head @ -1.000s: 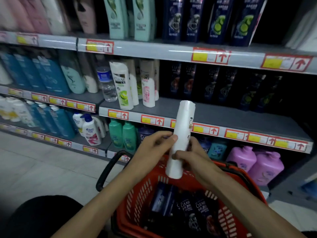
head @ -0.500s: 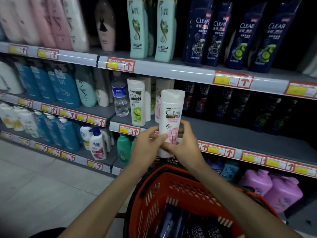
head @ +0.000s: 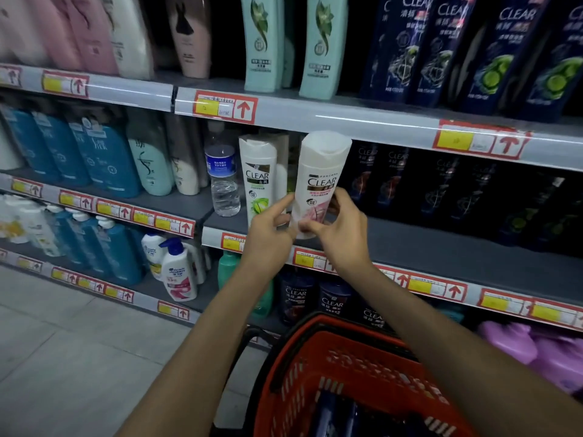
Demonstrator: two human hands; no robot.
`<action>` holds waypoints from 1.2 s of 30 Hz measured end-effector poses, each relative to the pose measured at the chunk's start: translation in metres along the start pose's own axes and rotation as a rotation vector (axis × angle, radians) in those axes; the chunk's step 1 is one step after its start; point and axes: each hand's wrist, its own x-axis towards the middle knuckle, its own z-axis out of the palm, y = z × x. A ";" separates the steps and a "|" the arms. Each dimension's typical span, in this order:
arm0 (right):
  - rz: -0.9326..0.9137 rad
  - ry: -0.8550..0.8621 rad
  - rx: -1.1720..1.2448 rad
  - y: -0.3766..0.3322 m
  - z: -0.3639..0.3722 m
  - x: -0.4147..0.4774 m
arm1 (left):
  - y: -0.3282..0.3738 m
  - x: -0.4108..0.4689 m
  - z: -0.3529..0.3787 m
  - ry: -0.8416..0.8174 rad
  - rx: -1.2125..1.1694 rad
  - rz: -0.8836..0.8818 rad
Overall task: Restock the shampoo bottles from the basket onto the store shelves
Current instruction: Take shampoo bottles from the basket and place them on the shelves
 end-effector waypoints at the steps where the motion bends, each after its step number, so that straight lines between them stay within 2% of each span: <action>1: -0.001 0.007 -0.004 0.002 0.003 0.004 | 0.000 0.001 0.002 -0.026 -0.015 -0.004; 11: 0.051 0.038 -0.094 0.026 0.024 0.013 | -0.002 0.012 0.018 -0.063 -0.081 -0.039; 17: 0.086 0.019 -0.173 0.034 0.028 0.014 | -0.014 0.018 0.021 -0.101 -0.023 -0.034; 25: 0.158 -0.029 -0.217 0.032 0.030 0.019 | -0.019 0.016 0.021 -0.113 0.027 -0.127; 32: 0.209 -0.087 -0.188 0.027 0.017 0.011 | -0.024 0.011 0.017 -0.109 0.149 -0.133; 36: 0.208 -0.133 -0.282 0.022 -0.010 -0.003 | -0.023 0.001 0.011 -0.124 0.269 -0.078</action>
